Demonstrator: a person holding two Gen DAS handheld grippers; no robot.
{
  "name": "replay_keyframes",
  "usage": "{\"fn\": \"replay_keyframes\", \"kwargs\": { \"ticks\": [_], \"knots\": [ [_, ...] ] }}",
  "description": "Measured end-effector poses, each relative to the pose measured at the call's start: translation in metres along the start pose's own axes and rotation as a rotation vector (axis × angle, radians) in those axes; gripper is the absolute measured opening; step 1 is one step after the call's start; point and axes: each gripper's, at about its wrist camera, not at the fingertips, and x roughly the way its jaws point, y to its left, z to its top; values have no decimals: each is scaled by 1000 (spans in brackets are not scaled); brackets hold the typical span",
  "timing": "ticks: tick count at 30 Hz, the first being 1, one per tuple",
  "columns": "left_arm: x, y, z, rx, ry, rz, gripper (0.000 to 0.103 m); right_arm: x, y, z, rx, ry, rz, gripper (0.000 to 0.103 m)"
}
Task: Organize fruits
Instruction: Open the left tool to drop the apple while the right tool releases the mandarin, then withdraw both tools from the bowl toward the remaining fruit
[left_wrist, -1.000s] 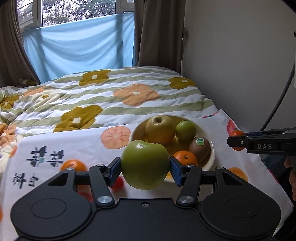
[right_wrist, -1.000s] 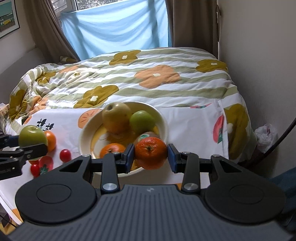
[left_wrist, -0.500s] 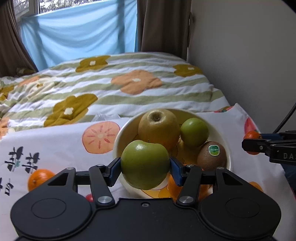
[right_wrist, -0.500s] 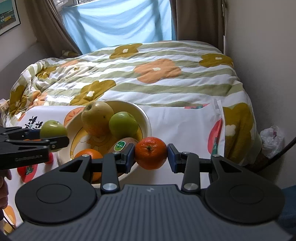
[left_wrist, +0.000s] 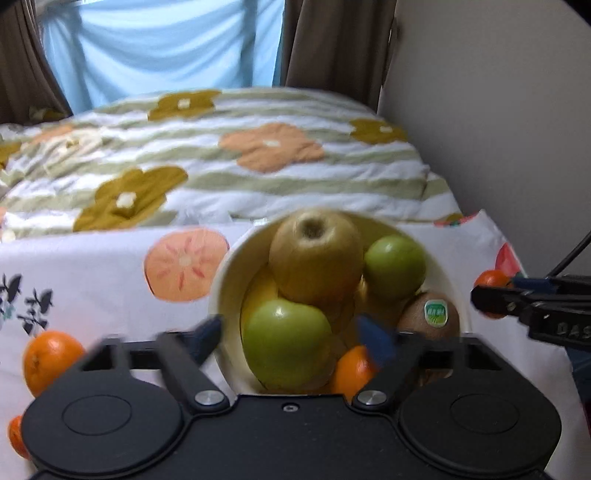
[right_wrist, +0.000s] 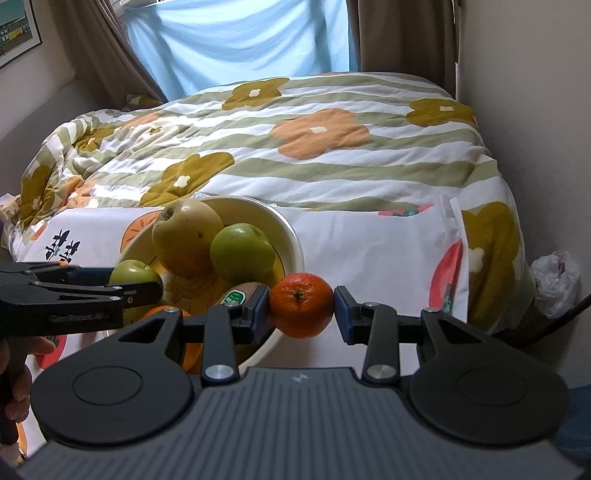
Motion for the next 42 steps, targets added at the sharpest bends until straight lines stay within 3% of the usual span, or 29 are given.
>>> {"fn": "replay_keyframes", "kwargs": {
  "ticks": [7, 21, 34, 38, 42],
  "knots": [
    [-22, 4, -3, 36, -36, 35, 95, 4, 6, 6, -12, -5, 5, 53],
    [-63, 31, -22, -28, -69, 117, 96, 14, 47, 17, -94, 3, 91, 53],
    [-68, 46, -46, -64, -60, 152, 96, 41, 82, 9, -161, 17, 161, 55],
    [-73, 47, -51, -57, -75, 164, 96, 28, 79, 4, -161, -46, 138, 103],
    [-79, 48, -55, -63, -89, 183, 96, 21, 72, -1, -148, -64, 111, 103]
  ]
}}
